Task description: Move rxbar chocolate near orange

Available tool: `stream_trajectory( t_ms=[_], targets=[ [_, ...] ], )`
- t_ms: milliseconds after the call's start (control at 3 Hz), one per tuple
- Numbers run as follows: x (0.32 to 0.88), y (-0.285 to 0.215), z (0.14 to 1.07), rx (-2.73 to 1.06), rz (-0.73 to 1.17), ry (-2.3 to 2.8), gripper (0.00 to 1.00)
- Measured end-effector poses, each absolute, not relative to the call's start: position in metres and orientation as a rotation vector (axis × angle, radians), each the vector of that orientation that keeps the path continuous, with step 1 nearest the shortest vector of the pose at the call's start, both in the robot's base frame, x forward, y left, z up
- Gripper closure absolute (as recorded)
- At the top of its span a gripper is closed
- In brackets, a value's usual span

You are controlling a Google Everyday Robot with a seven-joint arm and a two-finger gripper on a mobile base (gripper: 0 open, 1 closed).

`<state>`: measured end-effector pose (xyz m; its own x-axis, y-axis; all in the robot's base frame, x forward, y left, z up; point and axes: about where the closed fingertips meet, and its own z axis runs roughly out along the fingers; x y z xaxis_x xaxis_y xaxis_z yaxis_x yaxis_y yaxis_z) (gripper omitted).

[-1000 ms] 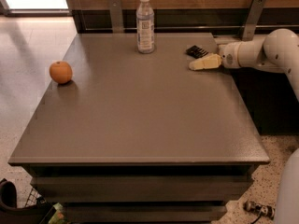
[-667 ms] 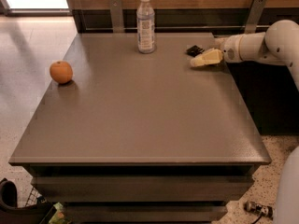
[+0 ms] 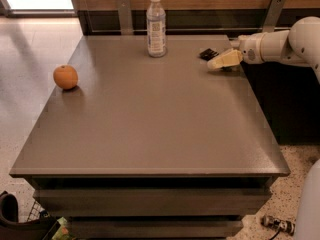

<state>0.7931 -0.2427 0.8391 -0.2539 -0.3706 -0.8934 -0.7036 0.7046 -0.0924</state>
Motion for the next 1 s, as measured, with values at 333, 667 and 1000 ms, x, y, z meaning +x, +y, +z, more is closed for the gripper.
stream_trajectory(
  t_ms=[333,667,1000],
  targets=[
    [0.793,-0.243,0.839,-0.842,0.403,1.855,0.00],
    [0.791,-0.234,0.828,-0.843,0.449,1.838,0.00],
    [0.789,-0.221,0.816,-0.855,0.502,1.829,0.00]
  ],
)
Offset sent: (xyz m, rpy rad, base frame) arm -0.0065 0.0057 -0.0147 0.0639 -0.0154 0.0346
